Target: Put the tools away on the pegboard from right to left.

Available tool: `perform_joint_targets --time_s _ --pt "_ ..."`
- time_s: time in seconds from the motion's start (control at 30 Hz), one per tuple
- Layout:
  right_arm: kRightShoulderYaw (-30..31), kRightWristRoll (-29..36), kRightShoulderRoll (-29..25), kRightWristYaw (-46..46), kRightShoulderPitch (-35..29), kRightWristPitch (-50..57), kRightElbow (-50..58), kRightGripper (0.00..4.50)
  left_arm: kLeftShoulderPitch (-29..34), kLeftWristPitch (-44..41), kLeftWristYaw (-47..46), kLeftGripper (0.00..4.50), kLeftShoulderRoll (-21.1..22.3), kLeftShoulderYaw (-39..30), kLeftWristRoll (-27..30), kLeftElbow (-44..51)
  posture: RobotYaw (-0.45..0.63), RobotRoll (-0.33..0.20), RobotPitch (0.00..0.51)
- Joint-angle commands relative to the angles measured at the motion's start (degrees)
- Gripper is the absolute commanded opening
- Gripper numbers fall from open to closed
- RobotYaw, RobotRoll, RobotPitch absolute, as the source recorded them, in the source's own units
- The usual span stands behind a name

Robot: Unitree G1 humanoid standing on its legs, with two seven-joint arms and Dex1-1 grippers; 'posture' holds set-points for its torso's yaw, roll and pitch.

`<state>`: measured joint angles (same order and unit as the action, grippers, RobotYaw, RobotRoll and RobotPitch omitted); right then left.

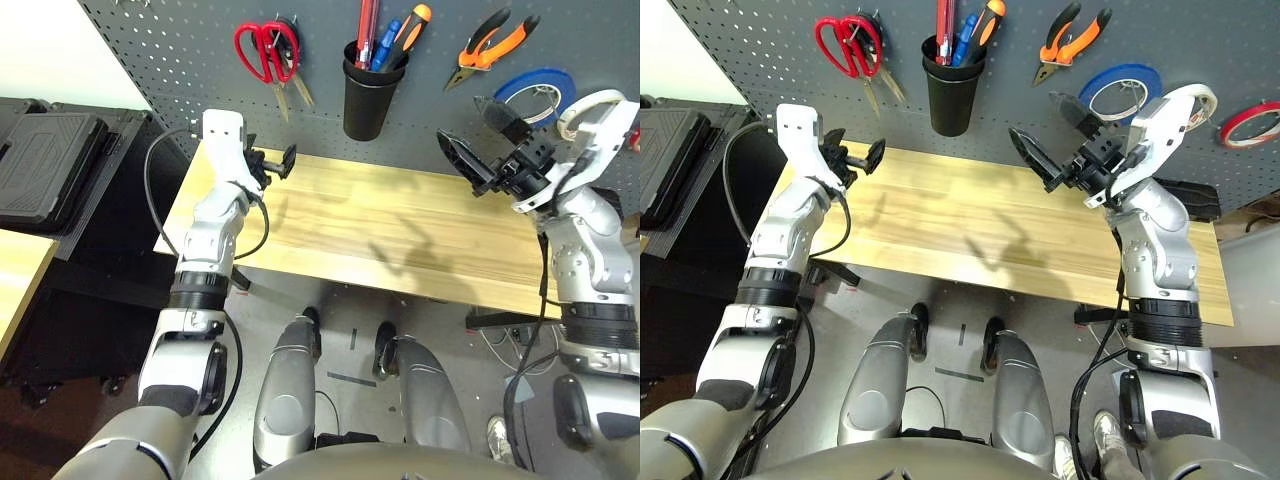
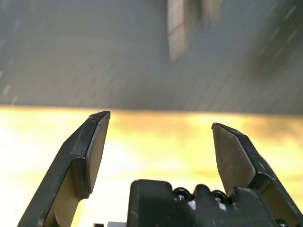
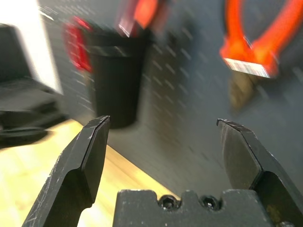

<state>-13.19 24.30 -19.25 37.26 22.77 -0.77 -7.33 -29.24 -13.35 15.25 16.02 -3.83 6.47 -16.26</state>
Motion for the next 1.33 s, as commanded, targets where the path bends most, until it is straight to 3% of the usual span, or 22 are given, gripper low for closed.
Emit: perform_joint_targets --time_s 0.03,0.37,0.63,0.97,1.33 --pt "-1.68 -4.32 1.09 -6.14 -2.32 -4.82 -3.33 4.50 2.76 0.43 -2.15 4.48 -0.04 -0.17 -1.64 1.87 0.16 0.000 0.278" --pt "-4.55 -13.27 2.60 -23.12 -3.21 -16.29 -15.22 4.50 5.50 7.61 -9.42 4.48 0.53 -5.26 -2.97 -1.67 0.14 0.000 0.283" --pt "-7.13 -18.25 0.22 -35.07 -0.06 -22.69 -25.38 4.50 5.77 13.58 -12.41 4.48 1.62 -7.01 -4.17 -5.37 0.11 0.000 0.281" --pt "-7.78 -19.72 -4.03 -42.28 5.45 -26.46 -34.53 4.50 1.81 17.04 -13.09 4.48 3.07 -7.81 -4.21 -10.07 0.07 0.000 0.302" --pt "-9.65 -18.95 -6.20 -47.99 5.01 -26.50 -39.25 4.50 -1.39 20.86 -12.89 4.48 5.79 -9.42 -3.83 -15.09 0.06 0.000 0.300"
